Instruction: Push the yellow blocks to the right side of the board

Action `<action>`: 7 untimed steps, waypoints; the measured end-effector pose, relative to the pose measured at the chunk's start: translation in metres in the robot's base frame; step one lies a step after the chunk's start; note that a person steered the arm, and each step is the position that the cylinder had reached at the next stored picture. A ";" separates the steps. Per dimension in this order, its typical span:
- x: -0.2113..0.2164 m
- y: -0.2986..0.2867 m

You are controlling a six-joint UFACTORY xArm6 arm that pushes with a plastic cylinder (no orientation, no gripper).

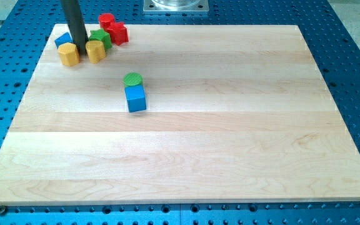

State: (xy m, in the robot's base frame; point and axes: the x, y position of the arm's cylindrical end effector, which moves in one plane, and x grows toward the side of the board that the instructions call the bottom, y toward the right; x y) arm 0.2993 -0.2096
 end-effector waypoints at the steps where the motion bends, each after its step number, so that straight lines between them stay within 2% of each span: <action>1: -0.002 0.007; 2: -0.003 0.031; 3: -0.029 -0.018; 4: -0.019 -0.063; 5: 0.026 -0.072; 6: 0.038 -0.025; 7: 0.027 0.083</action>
State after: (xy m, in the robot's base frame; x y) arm 0.3259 -0.1270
